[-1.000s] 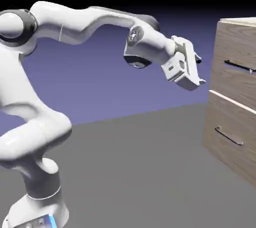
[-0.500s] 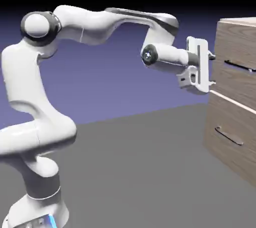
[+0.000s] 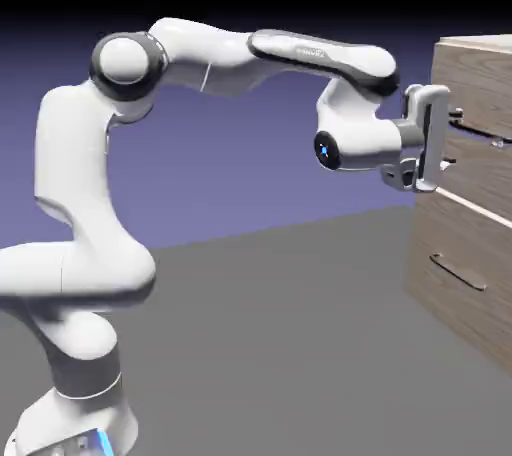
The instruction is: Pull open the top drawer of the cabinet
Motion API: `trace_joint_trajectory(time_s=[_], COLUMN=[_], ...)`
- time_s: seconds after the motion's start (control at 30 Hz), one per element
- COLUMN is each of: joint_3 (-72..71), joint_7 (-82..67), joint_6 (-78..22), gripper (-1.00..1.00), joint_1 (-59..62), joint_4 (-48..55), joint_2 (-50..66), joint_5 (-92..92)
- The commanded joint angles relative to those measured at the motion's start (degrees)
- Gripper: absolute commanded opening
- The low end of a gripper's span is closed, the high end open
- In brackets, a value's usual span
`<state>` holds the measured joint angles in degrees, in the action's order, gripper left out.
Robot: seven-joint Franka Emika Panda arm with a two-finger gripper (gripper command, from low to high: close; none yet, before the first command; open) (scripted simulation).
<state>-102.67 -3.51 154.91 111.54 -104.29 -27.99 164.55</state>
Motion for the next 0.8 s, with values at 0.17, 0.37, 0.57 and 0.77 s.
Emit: trace_joint_trajectory(time_s=[0.17, 0.37, 0.57, 0.77], joint_3=[-8.74, -4.84, 4.97, 16.11], joint_7=[8.39, 4.87, -1.07, -3.48], joint_6=[2.20, 0.92, -0.78, -1.93], gripper=[0.00, -1.00, -1.00, -1.00], joint_1=[12.45, 6.82, -5.64, -18.09], joint_4=[11.74, 5.91, -3.63, -10.50], joint_2=[-7.93, -4.42, 1.22, 3.24], joint_5=[-2.41, -1.33, 0.27, 0.77])
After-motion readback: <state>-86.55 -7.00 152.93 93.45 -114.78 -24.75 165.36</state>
